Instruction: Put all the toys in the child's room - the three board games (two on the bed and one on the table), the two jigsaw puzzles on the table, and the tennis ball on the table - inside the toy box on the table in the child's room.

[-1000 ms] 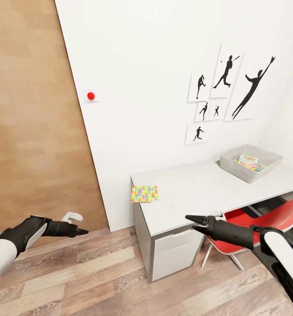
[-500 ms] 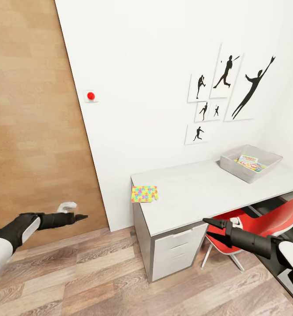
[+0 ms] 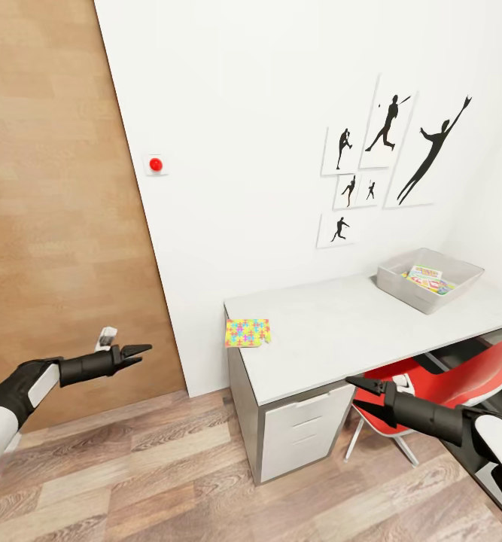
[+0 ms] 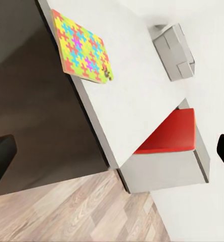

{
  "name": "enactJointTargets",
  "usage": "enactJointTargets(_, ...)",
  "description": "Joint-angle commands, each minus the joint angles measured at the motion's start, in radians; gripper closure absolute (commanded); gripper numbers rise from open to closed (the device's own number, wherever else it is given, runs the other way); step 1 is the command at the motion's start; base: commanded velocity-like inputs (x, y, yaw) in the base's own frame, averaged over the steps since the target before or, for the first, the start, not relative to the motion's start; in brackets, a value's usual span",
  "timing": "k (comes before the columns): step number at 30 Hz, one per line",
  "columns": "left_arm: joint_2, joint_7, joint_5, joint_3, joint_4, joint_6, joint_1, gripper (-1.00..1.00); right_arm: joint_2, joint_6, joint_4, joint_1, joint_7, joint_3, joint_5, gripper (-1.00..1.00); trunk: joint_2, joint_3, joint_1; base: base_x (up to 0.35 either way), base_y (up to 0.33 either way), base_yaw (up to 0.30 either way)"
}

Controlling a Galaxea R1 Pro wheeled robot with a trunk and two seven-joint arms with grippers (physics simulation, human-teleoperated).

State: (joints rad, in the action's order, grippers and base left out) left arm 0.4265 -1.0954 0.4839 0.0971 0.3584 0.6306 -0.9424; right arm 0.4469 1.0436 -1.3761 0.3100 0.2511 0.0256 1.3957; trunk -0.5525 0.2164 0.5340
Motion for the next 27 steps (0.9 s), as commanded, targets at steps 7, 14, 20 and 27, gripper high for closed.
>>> enactJointTargets(7,-0.083,-0.014,0.014,0.008,-0.031,0.009,0.000,-1.00,-0.004,0.004,-0.014,0.000,0.008,0.001,-0.011,-1.00,-0.002,0.002,0.000,0.000,0.000,0.000)
enactJointTargets(14,-0.088,-0.005,0.013,0.006,-0.056,0.010,0.001,-1.00,-0.004,0.004,-0.015,0.000,0.008,0.002,-0.011,-1.00,-0.002,0.002,0.000,0.000,0.000,0.000)
enactJointTargets(20,-0.088,0.003,0.010,0.007,-0.060,0.035,-0.001,-1.00,0.007,0.004,-0.053,-0.007,0.015,0.005,-0.009,-1.00,-0.002,0.002,0.000,0.000,0.000,0.000)
enactJointTargets(27,-0.088,0.003,0.007,0.007,-0.060,0.046,-0.003,-1.00,0.110,0.004,-0.219,-0.158,0.237,0.096,0.014,-1.00,-0.002,0.002,0.000,0.000,0.000,0.000)
